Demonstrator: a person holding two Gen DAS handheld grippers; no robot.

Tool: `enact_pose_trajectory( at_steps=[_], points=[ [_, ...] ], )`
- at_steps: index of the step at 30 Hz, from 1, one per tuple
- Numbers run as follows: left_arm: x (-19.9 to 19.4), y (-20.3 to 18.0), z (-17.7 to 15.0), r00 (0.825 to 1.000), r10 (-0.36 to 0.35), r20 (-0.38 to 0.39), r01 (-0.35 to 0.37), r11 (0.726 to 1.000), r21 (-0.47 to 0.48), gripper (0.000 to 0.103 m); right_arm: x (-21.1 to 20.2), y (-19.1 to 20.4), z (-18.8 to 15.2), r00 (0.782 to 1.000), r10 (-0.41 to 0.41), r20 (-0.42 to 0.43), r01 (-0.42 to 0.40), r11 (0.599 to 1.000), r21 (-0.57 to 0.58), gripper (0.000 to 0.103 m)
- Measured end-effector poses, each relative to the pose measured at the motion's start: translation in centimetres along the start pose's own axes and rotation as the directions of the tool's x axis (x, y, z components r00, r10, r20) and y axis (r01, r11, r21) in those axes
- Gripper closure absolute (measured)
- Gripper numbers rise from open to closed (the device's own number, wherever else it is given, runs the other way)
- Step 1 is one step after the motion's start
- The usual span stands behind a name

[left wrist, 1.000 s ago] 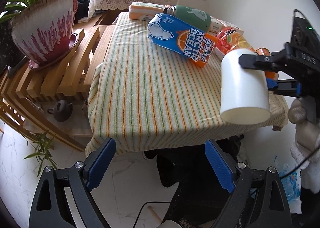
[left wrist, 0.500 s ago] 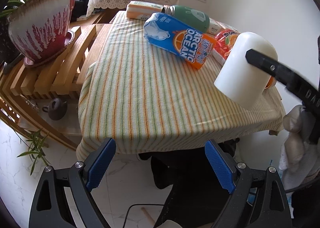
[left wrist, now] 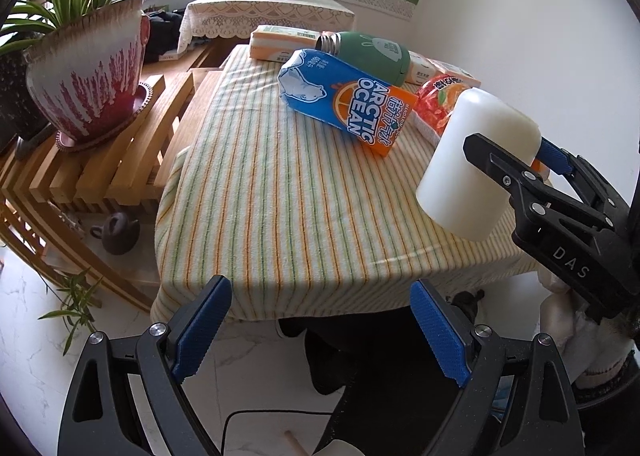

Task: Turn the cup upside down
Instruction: 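Lower the inverted white cup onto the table with the left gripper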

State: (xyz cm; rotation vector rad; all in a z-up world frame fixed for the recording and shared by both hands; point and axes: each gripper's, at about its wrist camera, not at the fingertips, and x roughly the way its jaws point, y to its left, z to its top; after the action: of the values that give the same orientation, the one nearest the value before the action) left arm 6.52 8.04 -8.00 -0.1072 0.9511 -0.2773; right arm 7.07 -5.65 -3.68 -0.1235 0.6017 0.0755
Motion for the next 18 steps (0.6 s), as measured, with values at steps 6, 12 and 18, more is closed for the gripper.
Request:
enact_pose_trajectory(
  at_steps=[6, 12, 18],
  points=[
    [-0.2, 0.3, -0.2, 1.000, 0.020, 0.008, -0.020, 1.000, -0.002, 0.010, 0.0, 0.2, -0.8, 1.000, -0.007, 0.021, 0.007, 1.000, 0.008, 0.029],
    [-0.3, 0.7, -0.3, 1.000, 0.028, 0.007, -0.028, 1.000, -0.009, 0.010, -0.3, 0.5, -1.5, 0.999, -0.019, 0.049, 0.019, 1.000, 0.001, 0.029],
    [-0.6, 0.9, -0.4, 0.999, 0.030, 0.011, -0.030, 0.999, -0.015, 0.010, -0.8, 0.5, -2.2, 0.997, -0.017, 0.070, 0.018, 1.000, -0.016, 0.029]
  ],
)
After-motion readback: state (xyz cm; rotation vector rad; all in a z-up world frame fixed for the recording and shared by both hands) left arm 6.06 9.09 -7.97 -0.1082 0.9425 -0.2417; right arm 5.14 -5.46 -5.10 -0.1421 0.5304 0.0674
